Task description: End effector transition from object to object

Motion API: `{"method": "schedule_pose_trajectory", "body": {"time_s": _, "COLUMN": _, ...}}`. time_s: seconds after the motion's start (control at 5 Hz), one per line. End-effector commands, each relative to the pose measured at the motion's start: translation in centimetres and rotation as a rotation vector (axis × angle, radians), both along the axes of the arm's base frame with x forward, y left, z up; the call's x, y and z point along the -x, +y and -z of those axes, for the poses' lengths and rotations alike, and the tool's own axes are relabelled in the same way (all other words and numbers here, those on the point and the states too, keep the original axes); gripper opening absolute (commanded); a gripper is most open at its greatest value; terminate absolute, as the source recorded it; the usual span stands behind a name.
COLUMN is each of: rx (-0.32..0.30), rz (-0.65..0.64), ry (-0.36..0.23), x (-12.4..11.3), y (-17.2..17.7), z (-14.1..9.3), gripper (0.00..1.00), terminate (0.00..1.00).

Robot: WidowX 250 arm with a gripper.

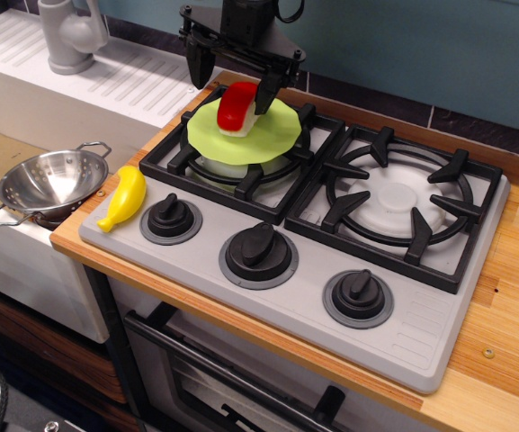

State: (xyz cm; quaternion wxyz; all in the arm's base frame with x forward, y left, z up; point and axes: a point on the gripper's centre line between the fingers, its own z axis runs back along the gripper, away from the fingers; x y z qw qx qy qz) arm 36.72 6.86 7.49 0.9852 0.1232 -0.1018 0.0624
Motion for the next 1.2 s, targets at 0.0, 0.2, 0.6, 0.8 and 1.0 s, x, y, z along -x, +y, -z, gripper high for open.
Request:
{"method": "schedule_pose_trajectory", "body": {"time_s": 0.0, "rx": 0.000, "rz": 0.000, "ry": 0.000, "x": 0.0, "y": 0.0, "z": 0.0, "gripper": 1.00, "terminate": 0.00}}
{"method": "schedule_pose_trajectory", "body": {"time_s": 0.2, "rx": -0.010, "rz": -0.012, "ry": 0.011, "x": 0.4, "y": -0.1, "z": -0.8, "gripper": 1.00, "terminate": 0.00}}
{"method": "schedule_pose_trajectory", "body": {"time_s": 0.6, "rx": -0.001, "rz": -0.028, "ry": 0.032, "x": 1.6, "y": -0.7, "z": -1.7, "gripper": 1.00, "terminate": 0.00}}
{"method": "schedule_pose_trajectory", "body": {"time_s": 0.8, "rx": 0.020, "rz": -0.030, "ry": 0.043, "x": 1.9, "y": -0.8, "z": -2.2, "gripper": 1.00, "terminate": 0.00}}
{"method": "schedule_pose_trajectory", "body": {"time_s": 1.0, "rx": 0.021, "rz": -0.032, "ry": 0.061, "x": 2.8, "y": -0.5, "z": -2.6, "gripper": 1.00, "terminate": 0.00}}
